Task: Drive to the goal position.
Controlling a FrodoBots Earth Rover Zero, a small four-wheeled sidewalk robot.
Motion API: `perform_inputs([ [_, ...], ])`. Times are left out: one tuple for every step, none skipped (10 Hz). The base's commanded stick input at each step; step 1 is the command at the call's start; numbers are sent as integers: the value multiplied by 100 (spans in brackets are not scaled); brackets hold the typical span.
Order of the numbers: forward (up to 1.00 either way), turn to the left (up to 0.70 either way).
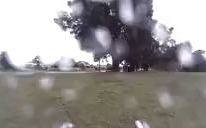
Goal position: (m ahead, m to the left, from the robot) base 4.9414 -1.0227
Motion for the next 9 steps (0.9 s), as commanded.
perform_inputs([
  [99,1],
  [99,1],
  [99,1],
  [99,1],
  [100,-26],
  [99,-34],
  [99,-39],
  [99,-39],
  [99,-39],
])
